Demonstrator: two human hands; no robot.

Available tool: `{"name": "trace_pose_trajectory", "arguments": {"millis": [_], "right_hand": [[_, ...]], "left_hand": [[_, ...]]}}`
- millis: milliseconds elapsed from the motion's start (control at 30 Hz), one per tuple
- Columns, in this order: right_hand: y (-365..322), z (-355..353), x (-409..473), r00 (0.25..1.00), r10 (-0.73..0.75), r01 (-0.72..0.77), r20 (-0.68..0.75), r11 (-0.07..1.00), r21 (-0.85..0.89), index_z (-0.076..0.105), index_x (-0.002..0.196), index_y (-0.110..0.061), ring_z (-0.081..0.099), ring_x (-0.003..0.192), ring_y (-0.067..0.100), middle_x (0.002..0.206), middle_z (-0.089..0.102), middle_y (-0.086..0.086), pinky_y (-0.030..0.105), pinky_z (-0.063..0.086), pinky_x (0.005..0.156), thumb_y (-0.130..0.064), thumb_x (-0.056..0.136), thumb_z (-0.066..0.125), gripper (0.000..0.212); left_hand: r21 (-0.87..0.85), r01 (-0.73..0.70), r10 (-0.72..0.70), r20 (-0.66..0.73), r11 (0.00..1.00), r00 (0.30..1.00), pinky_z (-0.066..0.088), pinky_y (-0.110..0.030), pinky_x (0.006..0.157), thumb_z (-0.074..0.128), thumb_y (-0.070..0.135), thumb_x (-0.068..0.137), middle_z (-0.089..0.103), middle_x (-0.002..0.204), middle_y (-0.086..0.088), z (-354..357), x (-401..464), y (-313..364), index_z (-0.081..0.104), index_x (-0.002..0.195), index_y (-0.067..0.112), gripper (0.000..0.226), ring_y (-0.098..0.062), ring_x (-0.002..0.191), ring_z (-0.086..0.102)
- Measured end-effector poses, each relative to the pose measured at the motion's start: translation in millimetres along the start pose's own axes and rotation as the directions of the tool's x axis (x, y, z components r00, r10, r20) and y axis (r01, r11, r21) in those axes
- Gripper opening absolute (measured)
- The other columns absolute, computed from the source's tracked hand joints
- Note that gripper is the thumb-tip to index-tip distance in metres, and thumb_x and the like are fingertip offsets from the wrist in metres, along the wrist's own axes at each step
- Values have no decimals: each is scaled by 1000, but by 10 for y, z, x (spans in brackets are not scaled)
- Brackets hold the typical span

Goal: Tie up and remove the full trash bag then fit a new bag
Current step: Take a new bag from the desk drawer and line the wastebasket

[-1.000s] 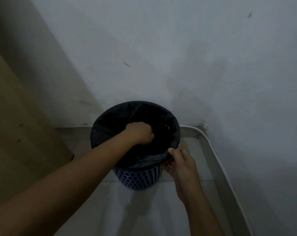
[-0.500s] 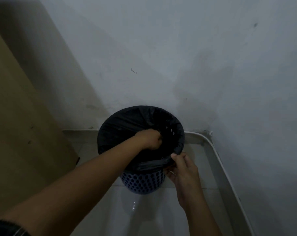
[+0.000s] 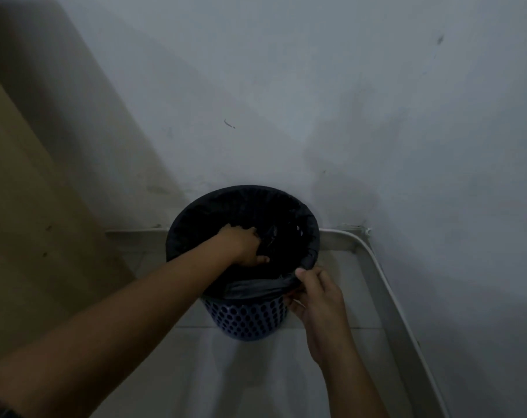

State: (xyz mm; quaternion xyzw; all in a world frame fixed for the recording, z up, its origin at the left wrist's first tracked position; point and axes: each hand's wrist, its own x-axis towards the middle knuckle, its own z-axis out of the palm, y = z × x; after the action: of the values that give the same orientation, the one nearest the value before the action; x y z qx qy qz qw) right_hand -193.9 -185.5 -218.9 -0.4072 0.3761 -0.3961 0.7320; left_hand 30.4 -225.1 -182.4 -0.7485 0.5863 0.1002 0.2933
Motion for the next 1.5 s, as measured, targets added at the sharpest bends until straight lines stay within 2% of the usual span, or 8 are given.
{"name": "trace_pose_trajectory", "arguments": {"millis": [200,467,733,933,1067,1167,1300,1500], "right_hand": [[3,2,3,1000,-7,7,-1,1000,4,58,87,-17,65,88,24,90,66,6,37,59,79,-21,102,68,18],[23,11,15,1000,-4,4,18,1000,3,61,89,-18,65,90,26,93,68,8,37,60,78,-22,102,68,16],[-1,37,7,1000,0,0,5,1000,1,58,91,-15,62,88,28,91,63,11,41,58,77,-20,104,66,16],[-58,15,55,998,65,-64,7,998,-17,64,98,-8,75,92,38,100,72,22,41,66,76,-21,103,69,14],[-89,-18,79,996,87,-86,24,996,-25,71,96,-6,76,84,32,90,75,14,49,67,78,-22,100,71,17],[-84,1,59,996,94,-94,9,996,0,77,94,-7,73,81,27,84,72,11,50,67,79,-21,98,73,15],[-114,68,38,995,96,-97,-31,995,-19,76,93,-5,72,75,24,83,70,11,51,67,77,-20,98,71,16],[-167,66,-54,989,147,-147,2,989,-4,73,115,0,70,97,34,104,69,17,53,67,81,-21,104,68,24]], "left_hand": [[-74,124,-89,367,990,926,3,-60,125,34,81,96,-20,173,-6,200,-159,-214,-3,167,37,91,-40,159,-12],[-54,-57,67,213,997,975,20,-50,125,33,71,103,9,175,-7,49,-203,-198,9,168,28,82,-34,157,21],[-498,-165,319,240,852,917,15,-41,129,23,63,108,19,174,-6,209,-239,-73,24,167,22,72,-27,159,21],[-503,-313,228,-225,806,947,43,-39,114,43,45,110,59,149,2,-43,-643,-428,57,149,30,43,-22,135,56],[-647,-221,-330,-616,729,716,54,-43,91,52,36,102,72,107,0,125,-1204,-647,76,106,26,26,-26,101,66],[-945,-79,-765,-304,317,567,50,-41,86,49,47,97,60,96,-5,471,-1566,-556,61,93,19,30,-27,88,57],[-770,-63,-383,243,-635,891,53,-37,85,52,41,108,65,121,-4,684,-1654,-415,65,109,14,30,-19,102,63],[-595,-137,-332,232,-792,914,50,-35,104,55,29,109,66,133,-9,884,-1590,-412,69,117,10,25,-22,116,61]]}}
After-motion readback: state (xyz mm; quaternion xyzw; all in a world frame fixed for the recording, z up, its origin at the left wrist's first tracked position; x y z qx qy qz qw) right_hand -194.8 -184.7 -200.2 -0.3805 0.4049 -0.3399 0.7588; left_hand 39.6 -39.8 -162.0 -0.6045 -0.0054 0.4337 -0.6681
